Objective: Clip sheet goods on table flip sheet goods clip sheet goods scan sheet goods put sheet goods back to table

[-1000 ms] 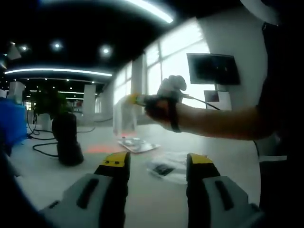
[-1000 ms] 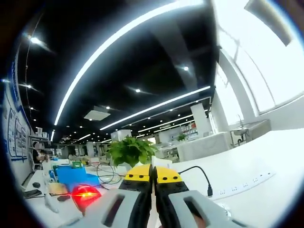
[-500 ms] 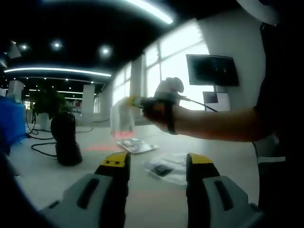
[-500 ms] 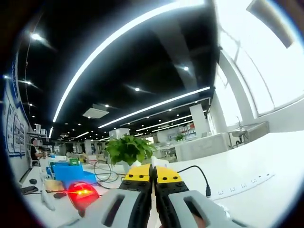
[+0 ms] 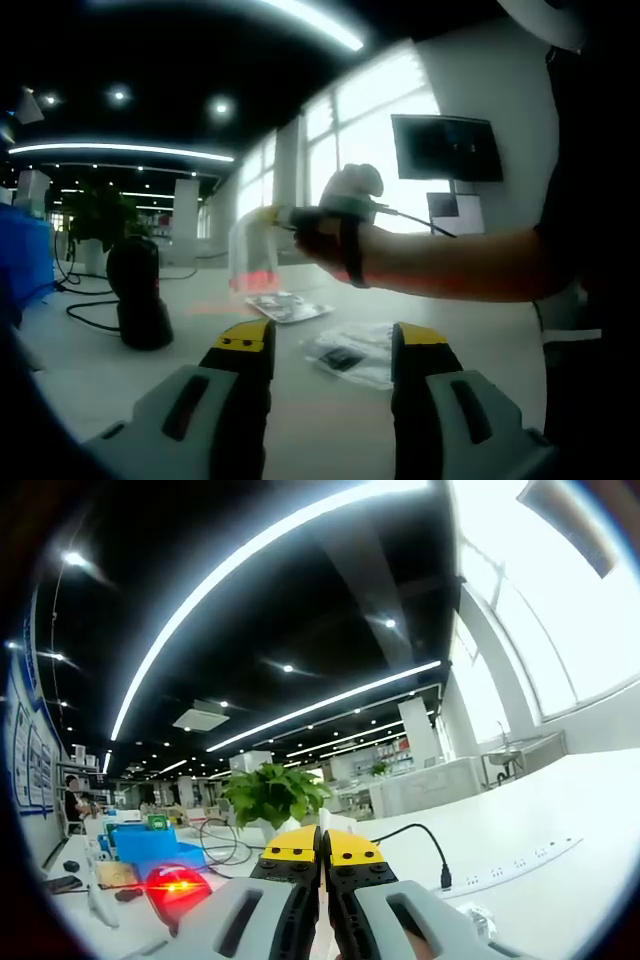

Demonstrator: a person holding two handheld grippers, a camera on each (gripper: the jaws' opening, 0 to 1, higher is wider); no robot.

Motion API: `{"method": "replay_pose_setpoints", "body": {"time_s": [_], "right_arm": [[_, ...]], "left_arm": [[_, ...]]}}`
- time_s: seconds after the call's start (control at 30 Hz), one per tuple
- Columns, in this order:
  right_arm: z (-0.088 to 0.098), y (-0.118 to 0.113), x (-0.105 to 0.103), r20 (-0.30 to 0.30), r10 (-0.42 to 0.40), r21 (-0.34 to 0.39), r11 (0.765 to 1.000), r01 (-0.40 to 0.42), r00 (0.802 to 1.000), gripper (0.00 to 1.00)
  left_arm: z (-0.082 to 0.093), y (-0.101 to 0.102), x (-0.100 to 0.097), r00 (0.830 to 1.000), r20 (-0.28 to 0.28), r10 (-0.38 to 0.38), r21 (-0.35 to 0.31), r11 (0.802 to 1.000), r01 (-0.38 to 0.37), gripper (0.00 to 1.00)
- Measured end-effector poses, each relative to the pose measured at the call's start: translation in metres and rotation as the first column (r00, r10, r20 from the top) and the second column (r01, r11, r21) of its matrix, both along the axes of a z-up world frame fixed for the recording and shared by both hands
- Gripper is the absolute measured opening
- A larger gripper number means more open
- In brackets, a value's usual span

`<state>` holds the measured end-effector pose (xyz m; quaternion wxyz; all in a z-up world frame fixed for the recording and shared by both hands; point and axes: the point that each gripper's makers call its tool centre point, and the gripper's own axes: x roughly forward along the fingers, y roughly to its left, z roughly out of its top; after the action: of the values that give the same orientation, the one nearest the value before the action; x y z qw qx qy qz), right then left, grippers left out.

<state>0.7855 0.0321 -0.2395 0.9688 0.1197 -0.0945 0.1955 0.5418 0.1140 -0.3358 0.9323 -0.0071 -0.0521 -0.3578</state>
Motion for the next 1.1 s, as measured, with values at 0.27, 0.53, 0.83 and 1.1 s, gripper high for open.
{"method": "replay_pose_setpoints", "body": {"time_s": [0.27,0.53,0.83,1.1], "right_arm": [[0.003,0.005,-0.003,0.002,0.013,-0.006,1.0,-0.013,1.0,0.0],[0.021,-0.001,-0.013,0.004,0.031,-0.002,1.0,-0.031,1.0,0.0],[0.039,-0.012,-0.026,0.022,0.048,-0.064,0.997,-0.046,0.999,0.0],[0.042,-0.021,-0.037,0.016,0.051,-0.07,0.996,-0.05,0.999,0.0]], "left_arm": [[0.0,0.0,0.0,1.0,0.0,0.001,0.0,1.0,-0.001,0.39],[0.0,0.0,0.0,1.0,0.001,0.004,0.005,1.0,-0.004,0.39],[-0.001,0.0,0.001,1.0,0.002,0.01,0.014,1.0,-0.01,0.39],[-0.003,-0.002,0.001,1.0,0.0,0.007,0.024,1.0,-0.007,0.39]]}}
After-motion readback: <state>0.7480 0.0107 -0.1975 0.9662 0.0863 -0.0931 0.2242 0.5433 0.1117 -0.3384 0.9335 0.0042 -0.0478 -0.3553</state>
